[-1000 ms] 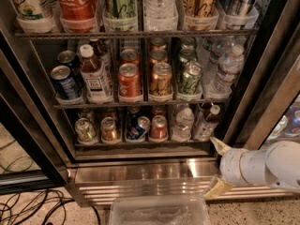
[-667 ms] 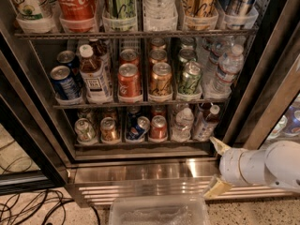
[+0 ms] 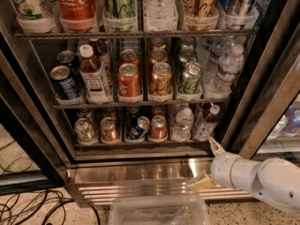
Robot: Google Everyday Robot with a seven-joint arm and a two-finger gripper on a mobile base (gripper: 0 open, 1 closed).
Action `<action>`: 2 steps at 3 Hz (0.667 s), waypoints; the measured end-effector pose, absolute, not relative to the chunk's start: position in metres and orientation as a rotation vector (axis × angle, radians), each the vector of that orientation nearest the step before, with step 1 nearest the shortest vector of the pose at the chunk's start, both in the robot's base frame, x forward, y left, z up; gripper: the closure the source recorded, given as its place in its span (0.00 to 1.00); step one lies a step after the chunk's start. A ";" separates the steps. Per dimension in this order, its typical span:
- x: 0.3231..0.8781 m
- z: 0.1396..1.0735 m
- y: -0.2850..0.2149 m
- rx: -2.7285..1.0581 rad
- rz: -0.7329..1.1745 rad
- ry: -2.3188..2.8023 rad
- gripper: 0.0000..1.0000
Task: Pick water bottle from bottom shelf of fridge
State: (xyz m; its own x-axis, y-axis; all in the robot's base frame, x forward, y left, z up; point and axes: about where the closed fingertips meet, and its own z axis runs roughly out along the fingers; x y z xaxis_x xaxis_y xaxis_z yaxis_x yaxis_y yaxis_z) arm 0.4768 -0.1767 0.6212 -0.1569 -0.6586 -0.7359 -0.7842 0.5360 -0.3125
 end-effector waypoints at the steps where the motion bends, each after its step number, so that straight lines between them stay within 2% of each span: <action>1: 0.494 0.619 -0.173 -0.970 0.191 1.886 0.00; 2: 0.504 0.624 -0.172 -0.778 0.174 1.885 0.00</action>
Offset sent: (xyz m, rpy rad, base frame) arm 0.0397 -0.0017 0.0110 0.3128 -0.1323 -0.4503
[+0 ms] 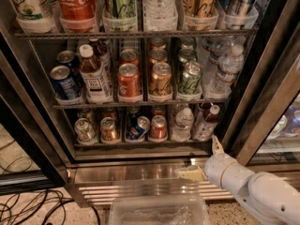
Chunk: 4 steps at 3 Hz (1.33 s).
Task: Pick water bottle from bottom shelf of fridge
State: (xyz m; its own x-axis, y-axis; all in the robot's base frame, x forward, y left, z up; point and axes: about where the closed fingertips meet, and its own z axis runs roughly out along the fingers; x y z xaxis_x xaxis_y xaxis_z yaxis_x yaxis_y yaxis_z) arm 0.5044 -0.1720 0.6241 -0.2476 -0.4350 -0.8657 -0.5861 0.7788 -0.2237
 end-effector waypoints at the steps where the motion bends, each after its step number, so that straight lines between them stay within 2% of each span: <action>1: 0.506 0.632 -0.163 -0.622 0.140 1.851 0.00; 4: 0.517 0.652 -0.142 -0.481 0.071 1.737 0.00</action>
Offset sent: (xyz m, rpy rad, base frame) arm 0.0077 0.0294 0.0335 0.1254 -0.2224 -0.2876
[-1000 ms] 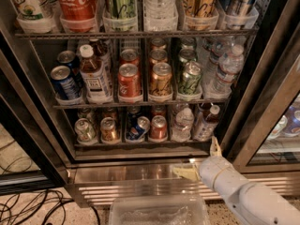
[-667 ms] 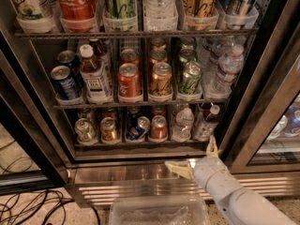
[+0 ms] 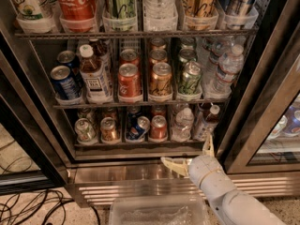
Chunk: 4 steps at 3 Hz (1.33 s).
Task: Pick water bottle from bottom shelf of fridge
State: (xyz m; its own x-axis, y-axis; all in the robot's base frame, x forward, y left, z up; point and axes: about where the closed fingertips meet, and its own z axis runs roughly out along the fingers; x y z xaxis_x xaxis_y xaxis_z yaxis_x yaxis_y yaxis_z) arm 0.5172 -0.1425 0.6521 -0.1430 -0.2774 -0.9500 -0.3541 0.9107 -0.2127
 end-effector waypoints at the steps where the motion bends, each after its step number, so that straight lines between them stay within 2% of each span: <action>1: 0.519 0.650 -0.139 -0.467 0.085 1.727 0.00; 2: 0.528 0.647 -0.139 -0.439 0.090 1.709 0.06; 3: 0.538 0.646 -0.137 -0.415 0.090 1.677 0.25; 4: 0.547 0.645 -0.135 -0.392 0.072 1.648 0.32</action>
Offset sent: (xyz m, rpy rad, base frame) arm 0.0203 0.0013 -0.0128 0.0696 -0.0470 -0.0317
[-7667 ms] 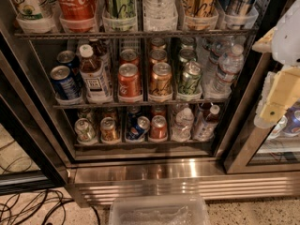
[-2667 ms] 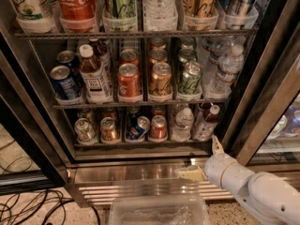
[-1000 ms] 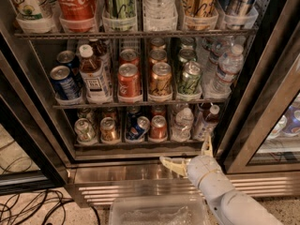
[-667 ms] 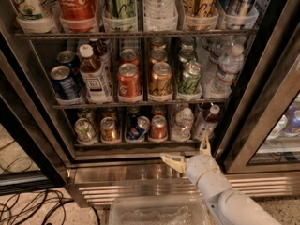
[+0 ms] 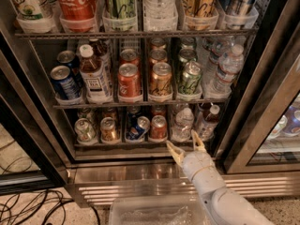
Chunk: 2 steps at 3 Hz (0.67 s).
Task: Pick water bottle from bottom shelf of fridge
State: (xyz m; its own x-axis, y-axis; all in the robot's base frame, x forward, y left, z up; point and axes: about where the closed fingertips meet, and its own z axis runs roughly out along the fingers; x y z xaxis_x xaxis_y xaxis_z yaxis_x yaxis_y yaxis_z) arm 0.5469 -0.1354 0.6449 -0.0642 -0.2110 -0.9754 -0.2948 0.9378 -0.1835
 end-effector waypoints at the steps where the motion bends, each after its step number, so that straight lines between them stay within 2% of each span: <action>1: 0.555 0.644 -0.139 -0.371 0.026 1.621 0.32; 2: 0.561 0.644 -0.144 -0.352 -0.027 1.600 0.27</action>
Offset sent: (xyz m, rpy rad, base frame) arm 0.0200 -0.0180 -0.0017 -0.0594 -0.1002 -0.1307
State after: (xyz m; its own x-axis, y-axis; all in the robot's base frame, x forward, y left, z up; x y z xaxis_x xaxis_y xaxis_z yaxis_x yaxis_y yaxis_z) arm 0.5611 -0.1445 0.6440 -0.0181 -0.2406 -0.9705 -0.2076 0.9504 -0.2317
